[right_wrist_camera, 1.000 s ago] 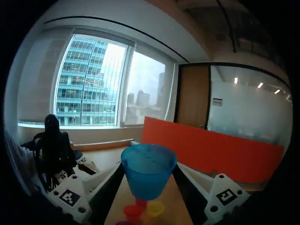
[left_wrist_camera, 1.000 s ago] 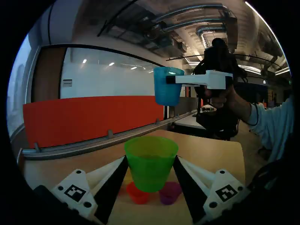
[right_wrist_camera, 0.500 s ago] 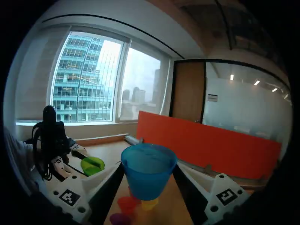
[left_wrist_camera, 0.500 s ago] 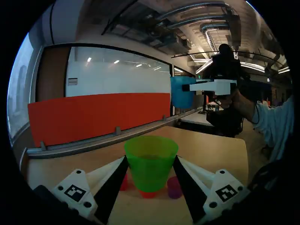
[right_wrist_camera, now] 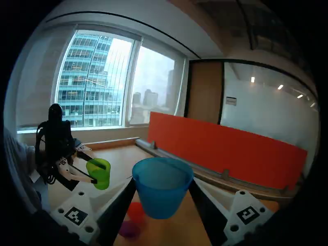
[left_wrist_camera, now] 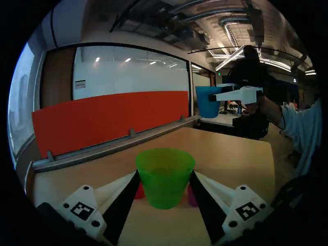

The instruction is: Pour water

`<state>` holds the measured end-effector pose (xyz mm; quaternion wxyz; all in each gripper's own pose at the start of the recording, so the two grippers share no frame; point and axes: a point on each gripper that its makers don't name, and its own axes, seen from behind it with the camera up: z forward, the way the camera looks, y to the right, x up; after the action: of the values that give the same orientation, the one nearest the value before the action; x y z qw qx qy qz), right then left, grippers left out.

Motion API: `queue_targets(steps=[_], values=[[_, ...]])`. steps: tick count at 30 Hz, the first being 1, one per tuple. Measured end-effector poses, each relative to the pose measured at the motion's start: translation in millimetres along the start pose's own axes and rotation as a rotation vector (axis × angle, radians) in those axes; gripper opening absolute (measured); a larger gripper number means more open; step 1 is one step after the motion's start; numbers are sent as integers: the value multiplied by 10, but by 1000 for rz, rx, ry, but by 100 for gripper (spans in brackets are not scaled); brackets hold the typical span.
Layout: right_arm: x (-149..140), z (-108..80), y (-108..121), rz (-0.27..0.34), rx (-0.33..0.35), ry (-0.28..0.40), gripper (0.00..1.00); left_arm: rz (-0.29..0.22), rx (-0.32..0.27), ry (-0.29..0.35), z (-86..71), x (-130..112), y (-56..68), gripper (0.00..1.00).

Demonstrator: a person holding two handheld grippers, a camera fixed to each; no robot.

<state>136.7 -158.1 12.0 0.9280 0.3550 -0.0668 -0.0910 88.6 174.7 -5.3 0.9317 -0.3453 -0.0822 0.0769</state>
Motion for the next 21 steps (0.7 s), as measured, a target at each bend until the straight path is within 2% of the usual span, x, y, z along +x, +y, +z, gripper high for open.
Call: queue_targets(steps=[12,21], values=[[-512,-29,21,7,13,-77,90,19,-11,-100,39,-281,-24,83],[-892,7,5,-2,32,-146,91,10,-10,-172,85,-508,-65,83]])
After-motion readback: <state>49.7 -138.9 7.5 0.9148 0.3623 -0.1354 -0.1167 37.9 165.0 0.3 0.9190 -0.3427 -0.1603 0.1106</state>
